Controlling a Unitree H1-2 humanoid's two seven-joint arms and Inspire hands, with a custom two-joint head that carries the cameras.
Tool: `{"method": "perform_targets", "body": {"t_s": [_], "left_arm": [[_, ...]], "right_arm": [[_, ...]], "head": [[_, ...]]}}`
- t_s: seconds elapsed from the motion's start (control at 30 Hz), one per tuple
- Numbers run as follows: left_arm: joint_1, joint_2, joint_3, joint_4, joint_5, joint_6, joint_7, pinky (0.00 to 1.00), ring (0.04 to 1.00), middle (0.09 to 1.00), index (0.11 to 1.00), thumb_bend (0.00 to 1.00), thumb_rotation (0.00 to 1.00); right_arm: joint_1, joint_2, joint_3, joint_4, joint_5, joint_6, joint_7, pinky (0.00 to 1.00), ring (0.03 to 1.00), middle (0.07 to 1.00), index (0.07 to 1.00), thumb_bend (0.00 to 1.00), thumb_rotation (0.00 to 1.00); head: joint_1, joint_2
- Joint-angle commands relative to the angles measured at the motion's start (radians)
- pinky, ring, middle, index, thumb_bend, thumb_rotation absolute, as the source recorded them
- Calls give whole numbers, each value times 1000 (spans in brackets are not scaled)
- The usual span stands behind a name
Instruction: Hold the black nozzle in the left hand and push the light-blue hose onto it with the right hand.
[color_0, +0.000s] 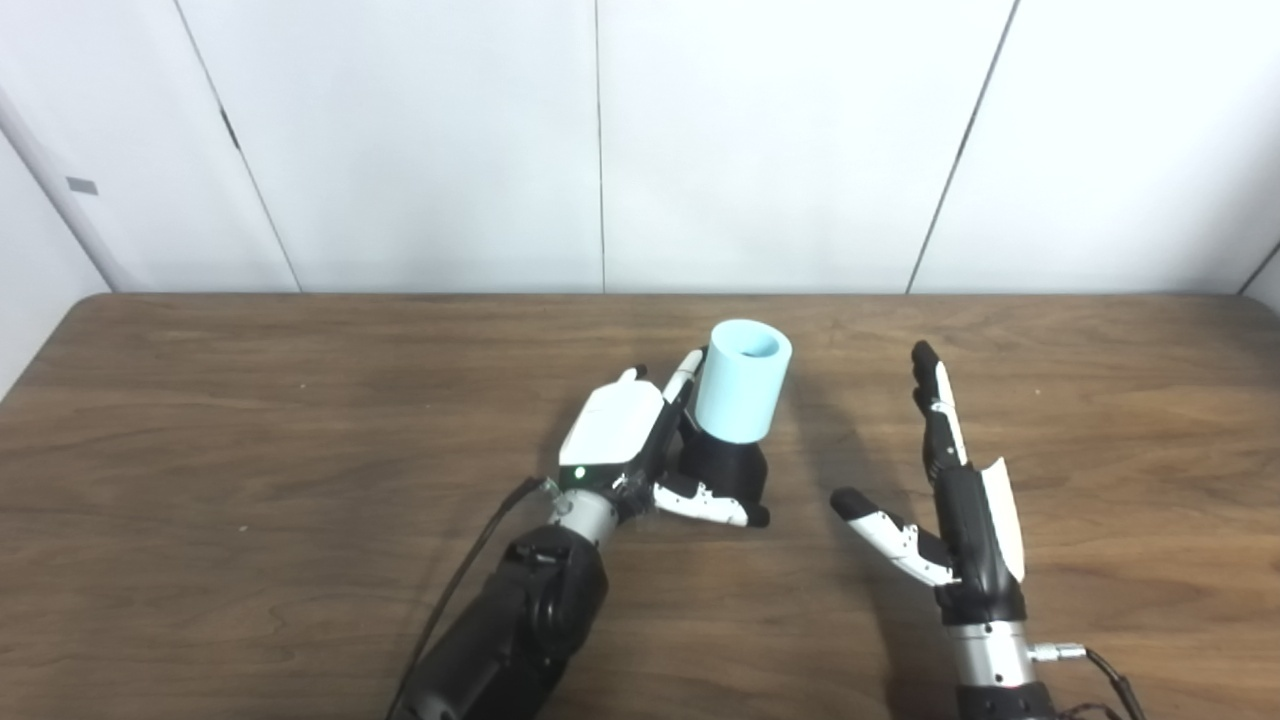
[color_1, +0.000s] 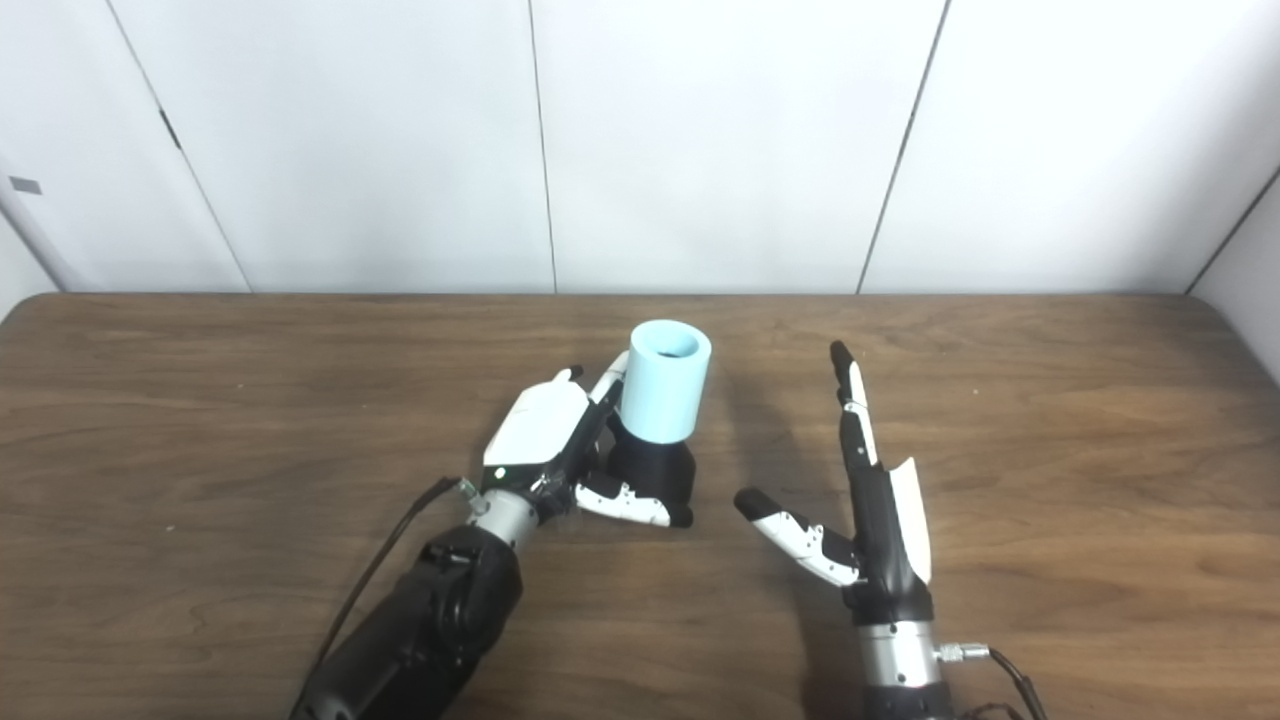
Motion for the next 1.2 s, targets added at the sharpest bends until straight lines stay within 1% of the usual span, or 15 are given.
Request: {"method": "perform_targets", "body": {"t_s": [0.0, 0.23, 0.47, 0.6, 0.73, 0.8, 0.87, 0.97, 1.03, 1.17], "left_arm": [[134, 107, -78, 174, 1, 158, -323, 1000, 1000, 1000, 1000, 1000, 356], [139, 106, -111, 183, 20, 166, -296, 1000, 1000, 1000, 1000, 1000, 358], [140, 111, -150, 183, 57, 174, -288, 1000, 1000, 1000, 1000, 1000, 422], [138, 110, -166, 194, 79, 174, -285, 1000, 1000, 1000, 1000, 1000, 449], [135, 108, -172, 206, 101, 161, -280, 1000, 1000, 1000, 1000, 1000, 480], [132, 103, -170, 230, 112, 146, -260, 1000, 1000, 1000, 1000, 1000, 504], [128, 91, -164, 269, 124, 127, -214, 1000, 1000, 1000, 1000, 1000, 512], [121, 73, -163, 321, 142, 114, -147, 1000, 1000, 1000, 1000, 1000, 531], [114, 62, -164, 345, 149, 109, -121, 1000, 1000, 1000, 1000, 1000, 525], [91, 33, -173, 409, 170, 104, -75, 1000, 1000, 1000, 1000, 1000, 515]], "right_arm": [[-22, -13, -24, 60, 11, -84, 0, 999, 1000, 1000, 1000, 642, 685], [-19, -15, -24, 54, 10, -83, 2, 1000, 1000, 1000, 1000, 637, 684], [-13, -20, -26, 51, 9, -81, 7, 1000, 1000, 1000, 1000, 661, 695], [-11, -20, -25, 51, 18, -83, 11, 1000, 1000, 1000, 1000, 656, 676], [-12, -17, -26, 52, 17, -84, 12, 1000, 1000, 1000, 1000, 657, 683], [-14, -15, -26, 59, 13, -86, 9, 1000, 1000, 1000, 1000, 647, 684], [-18, -16, -24, 70, 8, -89, 2, 1000, 1000, 1000, 1000, 634, 682], [-18, -12, -26, 68, 6, -87, 4, 1000, 1000, 1000, 1000, 607, 657], [-14, -10, -27, 60, 9, -85, 7, 1000, 1000, 1000, 1000, 589, 633], [-8, -10, -29, 47, 24, -81, 17, 1000, 1000, 1000, 1000, 583, 626]], "head": [[2, 0], [3, 6], [2, -6], [1, -7], [1, 0], [3, -11], [1, -21], [-5, -22], [-6, -18], [-11, -17]]}}
